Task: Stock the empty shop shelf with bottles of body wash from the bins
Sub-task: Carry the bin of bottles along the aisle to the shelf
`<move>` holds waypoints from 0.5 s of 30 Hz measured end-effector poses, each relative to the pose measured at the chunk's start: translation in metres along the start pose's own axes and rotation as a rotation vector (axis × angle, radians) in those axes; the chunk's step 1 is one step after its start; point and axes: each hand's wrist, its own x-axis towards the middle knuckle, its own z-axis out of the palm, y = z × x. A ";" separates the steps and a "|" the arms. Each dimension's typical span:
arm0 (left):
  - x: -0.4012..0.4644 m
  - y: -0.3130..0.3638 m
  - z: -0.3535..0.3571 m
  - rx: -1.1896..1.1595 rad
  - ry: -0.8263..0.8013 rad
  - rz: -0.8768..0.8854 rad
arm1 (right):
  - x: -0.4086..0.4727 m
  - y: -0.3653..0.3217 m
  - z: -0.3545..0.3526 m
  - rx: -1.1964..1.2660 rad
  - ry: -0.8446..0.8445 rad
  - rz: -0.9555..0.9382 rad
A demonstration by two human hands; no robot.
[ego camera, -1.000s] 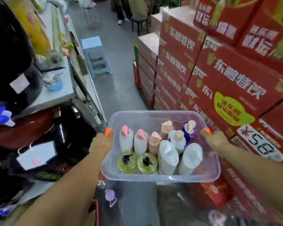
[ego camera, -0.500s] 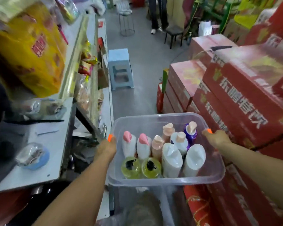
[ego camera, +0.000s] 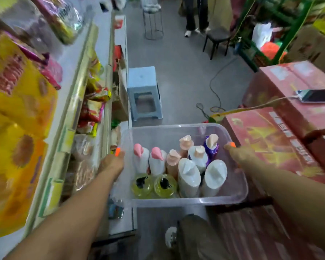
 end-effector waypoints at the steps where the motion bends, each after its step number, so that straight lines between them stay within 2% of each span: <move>1: 0.020 0.021 -0.008 -0.005 0.010 0.007 | 0.021 -0.021 0.003 0.014 0.009 -0.017; 10: 0.203 0.200 -0.053 -0.028 0.062 0.089 | 0.207 -0.217 0.012 0.002 -0.006 -0.017; 15: 0.300 0.288 -0.058 -0.017 0.057 0.062 | 0.310 -0.322 0.013 -0.034 -0.017 -0.053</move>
